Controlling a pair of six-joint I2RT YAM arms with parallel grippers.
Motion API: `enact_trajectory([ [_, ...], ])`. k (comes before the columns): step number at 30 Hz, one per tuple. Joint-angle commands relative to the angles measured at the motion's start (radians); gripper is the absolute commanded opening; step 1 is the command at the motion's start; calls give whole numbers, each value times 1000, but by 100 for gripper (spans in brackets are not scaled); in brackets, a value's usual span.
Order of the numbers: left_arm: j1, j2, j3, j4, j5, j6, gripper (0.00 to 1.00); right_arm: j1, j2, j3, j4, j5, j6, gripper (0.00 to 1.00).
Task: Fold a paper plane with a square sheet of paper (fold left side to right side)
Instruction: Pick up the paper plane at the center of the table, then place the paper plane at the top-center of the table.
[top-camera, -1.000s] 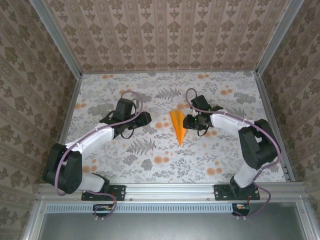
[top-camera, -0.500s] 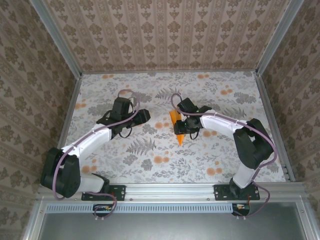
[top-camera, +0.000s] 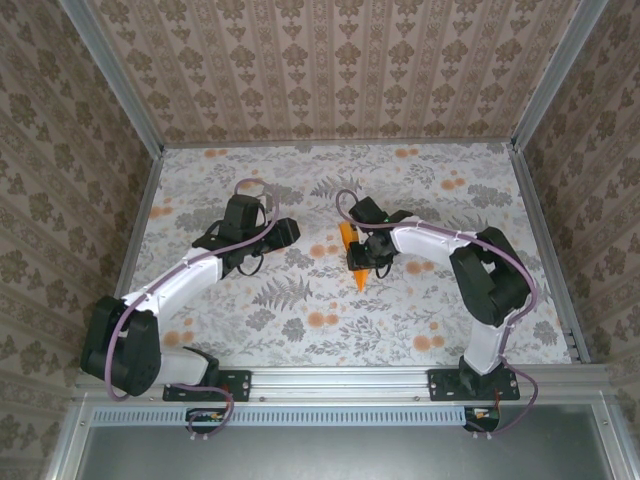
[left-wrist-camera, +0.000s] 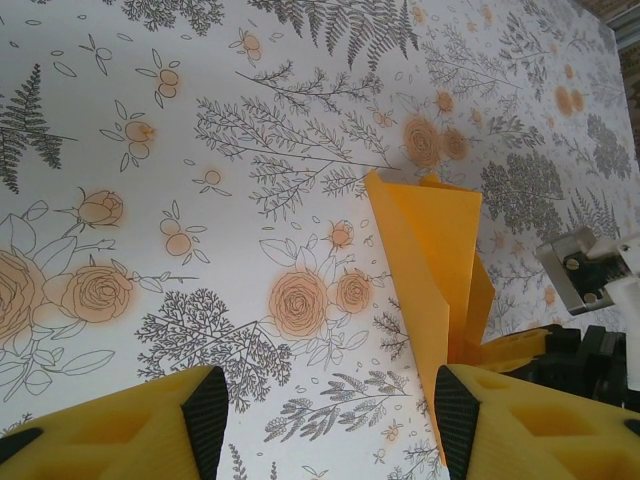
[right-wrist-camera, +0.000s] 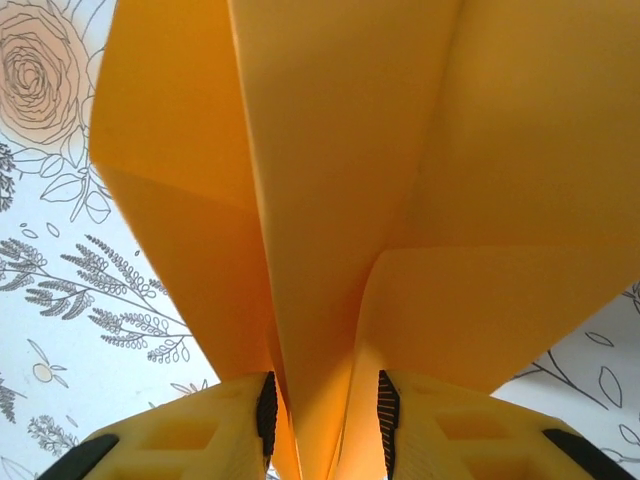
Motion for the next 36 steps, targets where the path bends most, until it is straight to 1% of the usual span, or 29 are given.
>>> enact_trajectory([
  [1,7,-26,19,-20,-6,22,60,2,31,36,8,-9,-12,34],
  [6,6,-30,20,-25,-7,25,60,5,62,51,0,9,-12,34],
  [10,6,-43,20,-34,-10,28,60,9,88,64,-11,33,-7,32],
  [13,6,-61,19,-36,-9,41,61,9,99,73,-12,43,-3,27],
  [14,6,-71,18,-32,-6,50,63,4,96,78,-43,46,-1,22],
  [15,6,-86,12,-20,-2,61,66,-2,92,79,-50,45,2,18],
  [16,32,-102,5,-7,0,71,69,-10,84,81,-55,40,4,13],
  [18,35,-147,-23,36,-1,89,78,-37,65,95,-74,34,1,5],
  [20,38,-194,-49,71,-18,106,88,-62,54,122,-102,41,-12,2],
  [22,40,-241,-75,94,-41,122,99,-89,55,158,-133,59,-30,2],
  [24,41,-283,-96,108,-73,139,100,-125,72,203,-161,61,-44,2],
  [28,46,-341,-122,115,-98,184,100,-185,137,303,-211,75,-73,2],
  [33,48,-357,-123,112,-32,270,100,-227,236,441,-268,108,-102,2],
  [36,48,-362,-137,145,24,318,100,-234,289,504,-293,123,-116,2],
])
